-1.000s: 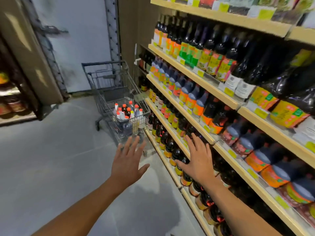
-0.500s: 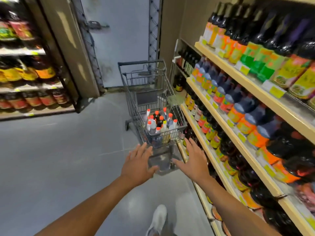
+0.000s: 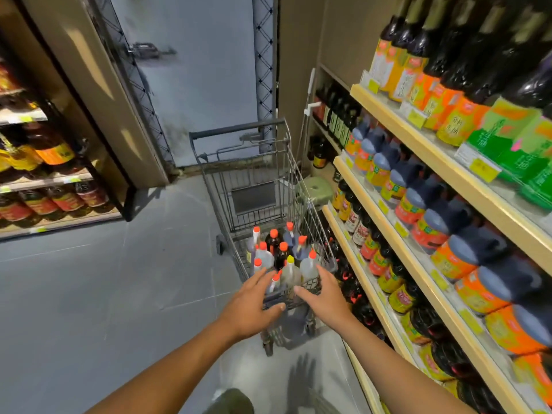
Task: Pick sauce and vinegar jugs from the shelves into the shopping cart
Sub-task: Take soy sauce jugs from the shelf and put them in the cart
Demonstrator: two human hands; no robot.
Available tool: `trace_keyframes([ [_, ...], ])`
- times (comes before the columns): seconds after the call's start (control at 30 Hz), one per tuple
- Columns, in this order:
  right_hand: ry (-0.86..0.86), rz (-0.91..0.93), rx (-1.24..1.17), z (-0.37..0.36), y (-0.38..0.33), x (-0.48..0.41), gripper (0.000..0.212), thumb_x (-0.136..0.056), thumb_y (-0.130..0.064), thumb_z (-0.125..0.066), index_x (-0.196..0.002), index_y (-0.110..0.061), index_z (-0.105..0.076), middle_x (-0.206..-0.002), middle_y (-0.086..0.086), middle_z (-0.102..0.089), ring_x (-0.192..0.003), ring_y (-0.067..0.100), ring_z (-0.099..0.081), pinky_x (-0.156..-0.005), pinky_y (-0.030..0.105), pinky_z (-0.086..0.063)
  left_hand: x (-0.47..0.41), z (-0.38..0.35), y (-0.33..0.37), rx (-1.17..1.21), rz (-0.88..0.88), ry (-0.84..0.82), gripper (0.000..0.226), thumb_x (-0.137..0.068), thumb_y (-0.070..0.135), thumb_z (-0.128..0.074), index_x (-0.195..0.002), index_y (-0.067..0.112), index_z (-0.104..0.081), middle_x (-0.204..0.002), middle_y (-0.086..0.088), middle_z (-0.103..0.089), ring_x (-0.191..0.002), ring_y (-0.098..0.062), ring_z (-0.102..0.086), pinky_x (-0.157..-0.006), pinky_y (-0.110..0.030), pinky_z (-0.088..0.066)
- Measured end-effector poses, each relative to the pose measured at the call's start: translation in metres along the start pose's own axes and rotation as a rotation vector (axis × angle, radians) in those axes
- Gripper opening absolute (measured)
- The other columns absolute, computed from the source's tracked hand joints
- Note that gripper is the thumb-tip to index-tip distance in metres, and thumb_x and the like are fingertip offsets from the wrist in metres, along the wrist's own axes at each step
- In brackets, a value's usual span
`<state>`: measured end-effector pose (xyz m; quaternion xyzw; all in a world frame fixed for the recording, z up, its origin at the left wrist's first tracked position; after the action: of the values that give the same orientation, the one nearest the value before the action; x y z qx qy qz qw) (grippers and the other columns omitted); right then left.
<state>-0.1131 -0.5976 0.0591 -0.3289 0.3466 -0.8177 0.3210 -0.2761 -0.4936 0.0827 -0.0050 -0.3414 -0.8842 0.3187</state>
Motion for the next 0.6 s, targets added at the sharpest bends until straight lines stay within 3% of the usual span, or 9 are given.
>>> trace_keyframes([
  [0.17, 0.01, -0.081, -0.082, 0.001, 0.002, -0.06, 0.093, -0.086, -0.047, -0.074, -0.16, -0.028, -0.021, -0.162, 0.0, -0.028, -0.144, 0.024, -0.039, -0.115, 0.047, -0.04, -0.082, 0.004, -0.03, 0.06, 0.047, -0.035, 0.081, -0.095, 0.052, -0.059, -0.161, 0.023, -0.02, -0.168, 0.0, -0.016, -0.155, -0.019, -0.015, -0.124, -0.043, -0.023],
  [0.27, 0.008, -0.139, -0.122, -0.003, 0.009, -0.098, 0.09, -0.089, -0.039, -0.074, -0.16, -0.026, -0.02, -0.161, -0.003, -0.03, -0.146, 0.023, -0.037, -0.115, 0.041, -0.039, -0.133, 0.007, -0.043, 0.067, 0.031, -0.077, 0.079, -0.096, 0.048, -0.06, -0.16, 0.022, -0.022, -0.168, 0.0, -0.016, -0.155, -0.018, -0.015, -0.125, -0.04, -0.019],
  [0.33, 0.021, -0.195, -0.179, -0.003, 0.017, -0.124, 0.083, -0.089, -0.033, -0.075, -0.157, -0.028, -0.027, -0.15, -0.008, -0.041, -0.144, 0.018, -0.039, -0.111, 0.033, -0.039, -0.169, 0.011, -0.054, 0.068, 0.024, -0.11, 0.077, -0.096, 0.044, -0.062, -0.159, 0.021, -0.024, -0.167, -0.003, -0.018, -0.155, -0.019, -0.015, -0.125, -0.037, -0.017],
  [0.4, 0.026, -0.252, -0.212, -0.008, 0.023, -0.15, 0.07, -0.09, -0.029, -0.074, -0.147, -0.035, -0.035, -0.134, -0.013, -0.051, -0.133, 0.013, -0.048, -0.104, 0.028, -0.039, -0.206, 0.015, -0.065, 0.069, 0.009, -0.164, 0.077, -0.096, 0.041, -0.063, -0.159, 0.019, -0.025, -0.166, -0.006, -0.021, -0.155, -0.021, -0.017, -0.125, -0.036, -0.018],
  [0.47, 0.031, -0.316, -0.248, -0.014, 0.027, -0.176, 0.069, -0.087, -0.029, -0.075, -0.145, -0.032, -0.037, -0.118, -0.01, -0.055, -0.114, 0.015, -0.055, -0.098, 0.026, -0.045, -0.24, 0.02, -0.074, 0.05, -0.015, -0.23, 0.077, -0.096, 0.04, -0.063, -0.159, 0.019, -0.025, -0.166, -0.008, -0.021, -0.154, -0.023, -0.018, -0.125, -0.035, -0.018],
  [0.53, 0.053, -0.42, -0.266, -0.021, 0.04, -0.2, 0.07, -0.087, -0.027, -0.074, -0.146, -0.024, -0.037, -0.102, -0.015, -0.051, -0.092, 0.009, -0.056, -0.079, 0.009, -0.05, -0.271, 0.027, -0.083, 0.018, -0.028, -0.288, 0.079, -0.093, 0.049, -0.057, -0.159, 0.019, -0.026, -0.165, -0.008, -0.024, -0.154, -0.022, -0.018, -0.123, -0.031, -0.014],
  [0.6, 0.093, -0.516, -0.271, -0.026, 0.051, -0.217, 0.066, -0.09, -0.027, -0.071, -0.146, -0.024, -0.037, -0.095, -0.019, -0.047, -0.087, 0.008, -0.058, -0.072, 0.012, -0.052, -0.3, 0.037, -0.089, -0.018, -0.051, -0.309, 0.089, -0.082, 0.064, -0.044, -0.157, 0.018, -0.03, -0.163, -0.008, -0.028, -0.153, -0.023, -0.021, -0.122, -0.027, -0.012],
])
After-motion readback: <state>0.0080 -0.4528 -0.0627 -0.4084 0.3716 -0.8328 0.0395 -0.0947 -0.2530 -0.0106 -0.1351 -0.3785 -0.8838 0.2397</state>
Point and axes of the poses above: each hand's wrist, its own x-axis away from the middle knuckle, its own z-axis out of the back of the hand, y = z × x, the point moved 9 cm from there along -x, towards the middle knuckle
